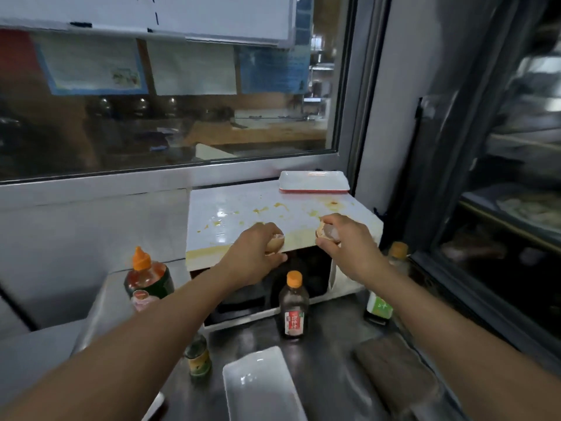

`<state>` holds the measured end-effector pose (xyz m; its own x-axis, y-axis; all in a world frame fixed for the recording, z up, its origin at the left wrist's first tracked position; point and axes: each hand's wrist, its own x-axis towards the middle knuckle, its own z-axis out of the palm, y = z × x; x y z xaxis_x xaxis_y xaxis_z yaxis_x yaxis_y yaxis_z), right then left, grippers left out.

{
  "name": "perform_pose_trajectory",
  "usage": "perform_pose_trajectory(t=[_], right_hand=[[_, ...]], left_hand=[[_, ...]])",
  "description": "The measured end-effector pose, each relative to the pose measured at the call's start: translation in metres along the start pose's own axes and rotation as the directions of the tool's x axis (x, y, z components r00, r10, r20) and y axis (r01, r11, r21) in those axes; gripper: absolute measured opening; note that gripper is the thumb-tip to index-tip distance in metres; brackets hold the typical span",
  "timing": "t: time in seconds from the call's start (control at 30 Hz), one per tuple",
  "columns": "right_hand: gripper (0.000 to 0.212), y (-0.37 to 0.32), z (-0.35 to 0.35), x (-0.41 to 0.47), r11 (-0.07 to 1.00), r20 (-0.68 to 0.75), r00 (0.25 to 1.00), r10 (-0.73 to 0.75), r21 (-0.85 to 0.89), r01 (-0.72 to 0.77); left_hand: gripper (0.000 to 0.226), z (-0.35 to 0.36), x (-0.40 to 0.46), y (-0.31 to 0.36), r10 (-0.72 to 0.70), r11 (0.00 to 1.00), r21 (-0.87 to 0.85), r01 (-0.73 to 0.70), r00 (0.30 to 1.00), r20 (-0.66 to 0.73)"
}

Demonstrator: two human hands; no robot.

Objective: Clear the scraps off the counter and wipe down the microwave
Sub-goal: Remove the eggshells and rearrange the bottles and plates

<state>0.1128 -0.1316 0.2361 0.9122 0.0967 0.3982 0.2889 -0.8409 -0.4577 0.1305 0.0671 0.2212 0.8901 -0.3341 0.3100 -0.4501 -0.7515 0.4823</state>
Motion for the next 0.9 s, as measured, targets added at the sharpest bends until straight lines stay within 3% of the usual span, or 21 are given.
perform_pose_trajectory(t=[0.27,0.5,0.77,0.9], right_hand=[[0.043,-0.023,-0.022,-0.12,0.98,-0.118,0.975,0.188,-0.041,-0.194],[0.035,-0.033,-0.066,-0.211,0.927,-0.201,0.913,0.354,-0.049,-0.371],[0.025,-0.041,-0.122,-0.335,0.849,-0.302,0.841,0.449,-0.148,-0.507],[0.029,-0.048,-0.149,-0.415,0.774,-0.367,0.762,0.533,-0.151,-0.615]], left_hand=[[0.035,0.019,-0.063,0.042,0.172,0.982,-0.104,-0.157,0.973,0.153],[0.033,0.045,-0.1,0.101,0.325,0.941,-0.19,-0.281,0.909,0.262],[0.025,0.085,-0.152,0.201,0.542,0.837,-0.295,-0.462,0.774,0.327],[0.024,0.107,-0.199,0.262,0.631,0.773,-0.366,-0.518,0.681,0.371]])
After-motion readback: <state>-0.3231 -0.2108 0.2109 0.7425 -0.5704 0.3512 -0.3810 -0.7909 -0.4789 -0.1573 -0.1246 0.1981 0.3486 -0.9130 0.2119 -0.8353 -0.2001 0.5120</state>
